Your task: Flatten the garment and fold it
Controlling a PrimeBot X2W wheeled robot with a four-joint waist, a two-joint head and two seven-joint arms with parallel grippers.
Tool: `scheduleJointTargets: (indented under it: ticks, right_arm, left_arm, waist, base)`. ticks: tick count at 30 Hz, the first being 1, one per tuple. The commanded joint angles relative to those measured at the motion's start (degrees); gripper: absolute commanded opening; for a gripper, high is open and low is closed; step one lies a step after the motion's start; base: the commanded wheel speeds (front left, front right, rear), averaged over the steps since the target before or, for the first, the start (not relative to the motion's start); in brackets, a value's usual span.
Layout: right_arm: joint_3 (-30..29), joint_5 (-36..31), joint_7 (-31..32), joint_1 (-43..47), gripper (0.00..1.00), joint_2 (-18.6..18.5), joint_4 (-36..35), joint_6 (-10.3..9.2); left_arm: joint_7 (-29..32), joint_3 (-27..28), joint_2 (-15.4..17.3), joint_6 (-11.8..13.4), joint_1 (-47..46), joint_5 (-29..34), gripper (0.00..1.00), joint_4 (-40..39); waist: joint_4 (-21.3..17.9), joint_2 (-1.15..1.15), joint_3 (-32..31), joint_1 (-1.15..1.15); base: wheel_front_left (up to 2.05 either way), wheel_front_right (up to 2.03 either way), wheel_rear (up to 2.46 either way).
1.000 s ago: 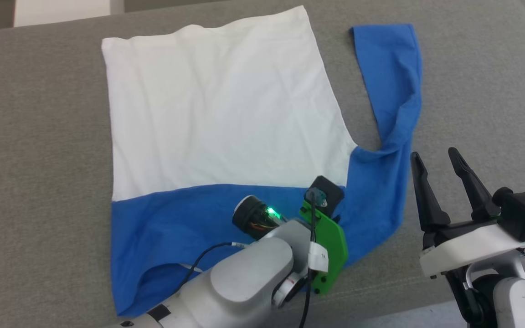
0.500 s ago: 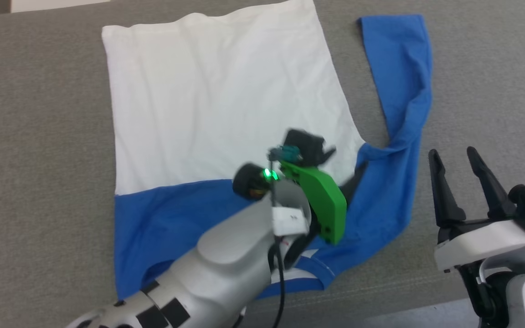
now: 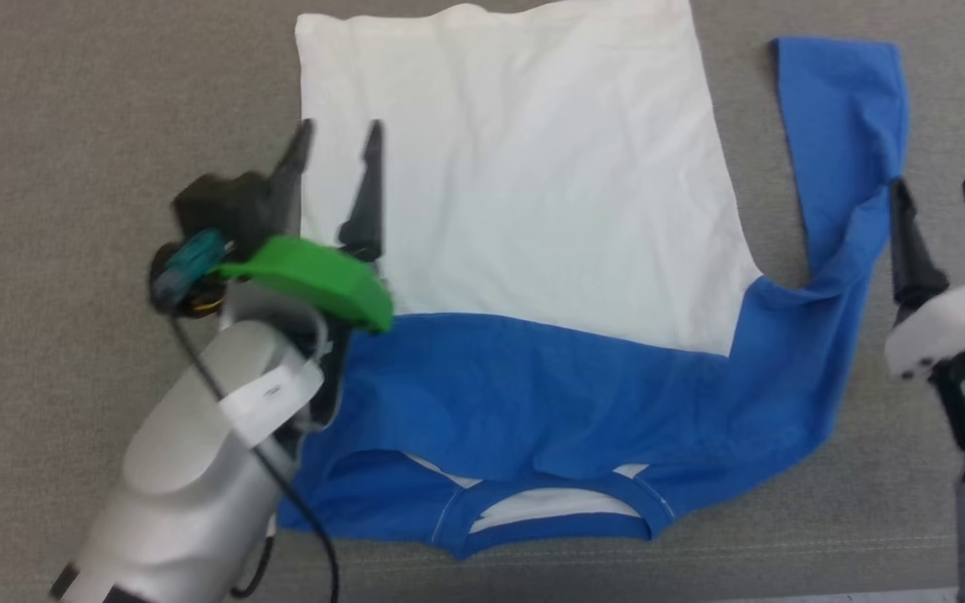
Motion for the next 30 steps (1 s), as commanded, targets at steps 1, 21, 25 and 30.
scheduleJointTargets:
  ticks: [1, 21, 25, 30]
  right_arm:
    - [-0.7, 0.1, 0.4, -2.8, 1.00, -0.9, 1.7, -0.09]
    - [-14.9, -5.7, 14.3, -36.2, 1.00, -12.5, 26.7, -0.09]
    - [-18.2, -8.0, 18.7, -39.7, 1.00, -13.4, 28.0, -0.09]
    - [-22.2, -11.1, 23.9, -42.1, 1.00, -12.3, 27.3, -0.09]
  left_arm:
    - [-0.2, 2.5, 0.5, 0.3, 2.7, 2.4, 1.00, -2.0]
    - [-0.2, 29.2, -8.7, -11.6, 15.6, 22.4, 1.00, -19.3]
    - [-0.2, 31.1, -10.7, -13.8, 15.4, 24.2, 1.00, -20.2]
    - [-0.2, 33.0, -12.2, -15.7, 15.3, 26.0, 1.00, -21.2]
  waist:
    - [1.7, 0.00, 2.0, 0.00]
    - [10.9, 0.00, 19.1, 0.00]
    - [11.9, 0.00, 22.1, 0.00]
    - [12.2, 0.00, 24.4, 0.00]
  base:
    - [0.00, 0.00, 0.00]
    - [0.00, 0.00, 0.00]
    - [0.00, 0.00, 0.00]
    - [0.00, 0.00, 0.00]
